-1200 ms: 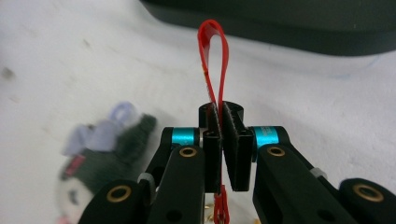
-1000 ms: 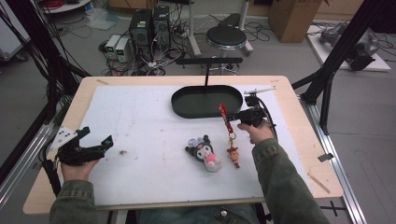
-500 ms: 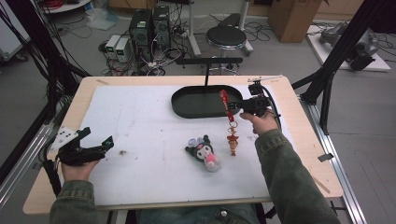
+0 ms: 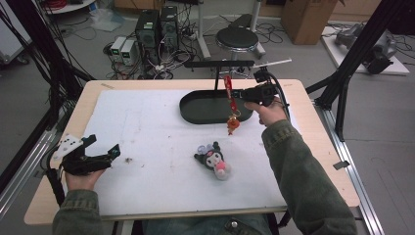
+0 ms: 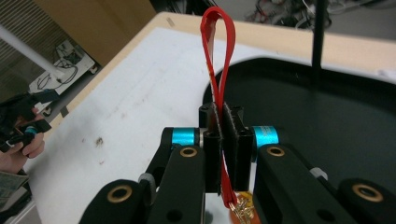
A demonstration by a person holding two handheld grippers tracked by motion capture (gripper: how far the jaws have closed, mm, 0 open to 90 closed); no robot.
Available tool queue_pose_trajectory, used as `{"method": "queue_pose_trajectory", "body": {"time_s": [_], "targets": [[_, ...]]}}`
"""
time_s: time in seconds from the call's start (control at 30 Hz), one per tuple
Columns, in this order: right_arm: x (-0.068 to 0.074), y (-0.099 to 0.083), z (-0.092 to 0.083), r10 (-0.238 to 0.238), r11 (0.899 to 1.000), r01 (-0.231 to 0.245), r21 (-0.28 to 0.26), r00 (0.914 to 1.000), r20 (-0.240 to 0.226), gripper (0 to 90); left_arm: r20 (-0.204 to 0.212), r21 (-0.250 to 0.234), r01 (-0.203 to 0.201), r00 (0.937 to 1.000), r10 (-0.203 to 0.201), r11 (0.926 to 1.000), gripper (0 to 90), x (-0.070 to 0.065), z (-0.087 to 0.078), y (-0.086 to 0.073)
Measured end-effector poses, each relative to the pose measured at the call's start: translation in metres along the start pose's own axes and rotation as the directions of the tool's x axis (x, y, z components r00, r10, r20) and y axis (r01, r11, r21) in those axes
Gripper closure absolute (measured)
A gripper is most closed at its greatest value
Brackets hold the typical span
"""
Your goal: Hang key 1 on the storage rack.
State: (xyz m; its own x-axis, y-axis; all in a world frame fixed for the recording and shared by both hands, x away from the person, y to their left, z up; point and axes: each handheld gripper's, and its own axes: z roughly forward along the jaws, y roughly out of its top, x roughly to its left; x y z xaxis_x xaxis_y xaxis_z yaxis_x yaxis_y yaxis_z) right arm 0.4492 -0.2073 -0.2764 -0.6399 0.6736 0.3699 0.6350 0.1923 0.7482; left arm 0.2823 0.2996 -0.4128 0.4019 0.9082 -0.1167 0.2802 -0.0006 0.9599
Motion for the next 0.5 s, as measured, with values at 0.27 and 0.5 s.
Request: {"method": "queue_pose_trajectory", "body": {"time_s": [0.27,0.5], "targets": [[-0.005,0.027,0.012,-0.002,0.999,-0.001,-0.054,0.9986,-0.052,86.7,0.009,0.004,0.010,0.9999,-0.011,0.9999,1.8,0.000,-0.001,-0.001],[-0.015,0.047,0.023,0.023,0.998,-0.026,-0.059,0.9986,-0.047,86.7,0.013,-0.004,0.019,0.9997,-0.018,0.9998,1.8,0.000,-0.001,-0.002]]}}
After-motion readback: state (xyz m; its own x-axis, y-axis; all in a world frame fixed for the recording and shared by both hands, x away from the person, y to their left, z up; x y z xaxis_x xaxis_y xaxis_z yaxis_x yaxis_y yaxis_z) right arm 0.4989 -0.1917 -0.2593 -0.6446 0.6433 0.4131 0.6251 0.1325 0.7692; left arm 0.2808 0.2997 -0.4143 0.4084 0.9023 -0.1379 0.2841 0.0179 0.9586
